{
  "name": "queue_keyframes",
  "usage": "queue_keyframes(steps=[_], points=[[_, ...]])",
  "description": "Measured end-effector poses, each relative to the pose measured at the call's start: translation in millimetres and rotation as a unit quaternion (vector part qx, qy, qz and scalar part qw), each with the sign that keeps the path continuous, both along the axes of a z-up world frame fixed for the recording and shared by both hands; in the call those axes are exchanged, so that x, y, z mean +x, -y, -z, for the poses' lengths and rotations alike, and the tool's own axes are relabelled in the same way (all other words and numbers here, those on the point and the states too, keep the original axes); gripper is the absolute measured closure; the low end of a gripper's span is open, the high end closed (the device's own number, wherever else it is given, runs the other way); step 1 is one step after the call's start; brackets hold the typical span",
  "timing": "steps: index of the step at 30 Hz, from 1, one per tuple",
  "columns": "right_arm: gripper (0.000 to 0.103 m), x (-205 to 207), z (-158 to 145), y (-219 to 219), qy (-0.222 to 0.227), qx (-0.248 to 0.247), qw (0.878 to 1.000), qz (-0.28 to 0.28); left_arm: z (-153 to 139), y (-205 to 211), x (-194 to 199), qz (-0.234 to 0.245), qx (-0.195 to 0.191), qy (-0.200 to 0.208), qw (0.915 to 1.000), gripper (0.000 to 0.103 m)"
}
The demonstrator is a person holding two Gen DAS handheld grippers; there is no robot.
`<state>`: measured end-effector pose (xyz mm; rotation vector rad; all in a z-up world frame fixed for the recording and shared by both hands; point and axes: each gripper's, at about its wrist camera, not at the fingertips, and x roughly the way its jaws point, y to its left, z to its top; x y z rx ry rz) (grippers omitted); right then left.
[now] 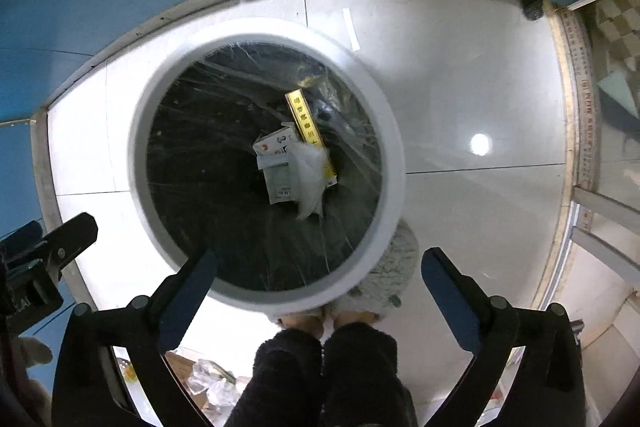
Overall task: Collect trash
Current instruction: 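Carry the sachet and tissue over the trash bin and release both, then grasp the green sachet with the left tool while the right grasps the red chili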
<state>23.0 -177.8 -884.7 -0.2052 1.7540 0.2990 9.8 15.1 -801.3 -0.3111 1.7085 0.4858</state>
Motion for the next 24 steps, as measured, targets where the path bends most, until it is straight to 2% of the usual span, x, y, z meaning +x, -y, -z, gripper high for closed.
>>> queue_keyframes(steps=[7, 11, 20, 24], points=[[0.0, -7, -92, 7, 0.034, -0.005, 0.999, -0.011, -83, 7, -13, 0.011, 0.016, 0.02, 0.9996, 0.0], [0.0, -12, -156, 19, 0.043, -0.005, 0.999, -0.011, -151, 16, -22, 0.015, 0.022, 0.032, 0.9991, 0.0], [0.0, -30, -342, 35, 0.081, 0.014, 0.997, -0.004, -302, 42, -39, 0.026, 0.01, 0.078, 0.9966, 0.0], [0.0, -46, -414, 45, 0.092, 0.017, 0.996, 0.0, -346, 50, -47, 0.024, -0.002, 0.089, 0.9958, 0.0]])
